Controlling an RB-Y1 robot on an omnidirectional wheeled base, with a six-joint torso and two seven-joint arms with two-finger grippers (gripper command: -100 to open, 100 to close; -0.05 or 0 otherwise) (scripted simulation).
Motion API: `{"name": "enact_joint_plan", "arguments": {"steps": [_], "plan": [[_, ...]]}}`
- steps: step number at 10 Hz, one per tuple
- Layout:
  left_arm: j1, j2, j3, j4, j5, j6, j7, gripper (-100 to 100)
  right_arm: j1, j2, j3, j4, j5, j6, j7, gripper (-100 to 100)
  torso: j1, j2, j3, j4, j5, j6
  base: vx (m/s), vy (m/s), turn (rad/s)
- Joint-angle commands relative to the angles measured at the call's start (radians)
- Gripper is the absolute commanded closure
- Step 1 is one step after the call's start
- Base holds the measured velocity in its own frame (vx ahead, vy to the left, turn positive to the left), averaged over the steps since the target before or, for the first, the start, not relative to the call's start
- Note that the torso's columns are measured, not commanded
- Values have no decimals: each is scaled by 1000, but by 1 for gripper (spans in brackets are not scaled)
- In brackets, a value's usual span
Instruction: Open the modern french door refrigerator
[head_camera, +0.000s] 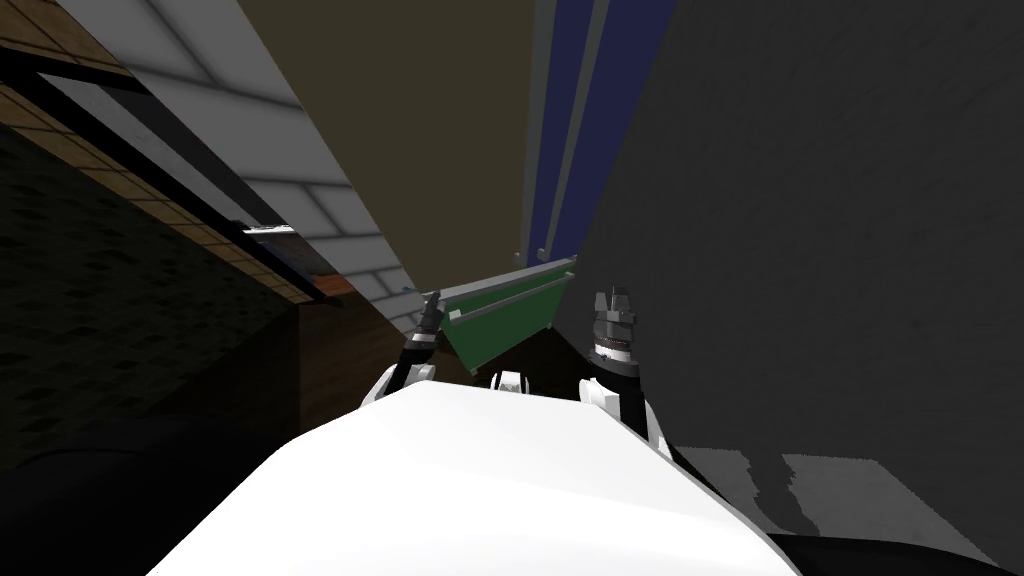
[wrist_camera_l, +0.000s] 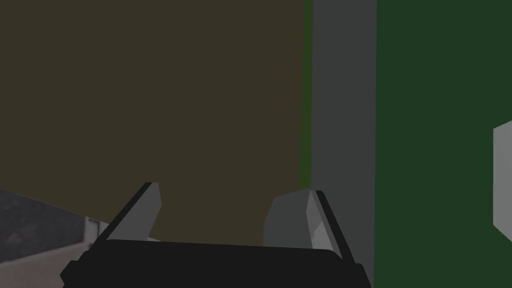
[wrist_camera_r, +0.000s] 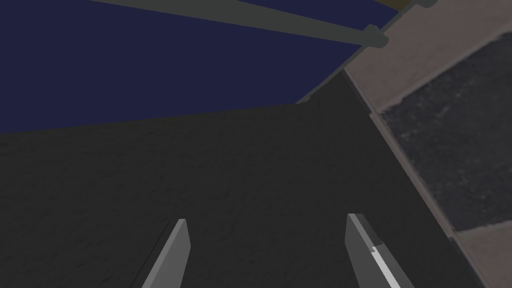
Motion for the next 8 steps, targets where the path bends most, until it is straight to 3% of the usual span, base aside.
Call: {"name": "enact_joint_plan", "arguments": {"steps": [1,8], "plan": [[-7,-1,26,71,23,-8,16,-100,0,0,0,0,0,0,0,0,0,-2,-1,-1,0,0,56,-91,88],[-16,-47,82,233,75,-31,51,-100,0,0,0,0,0,0,0,0,4,-6,-3,-3,3,0,55,-85,90]]}}
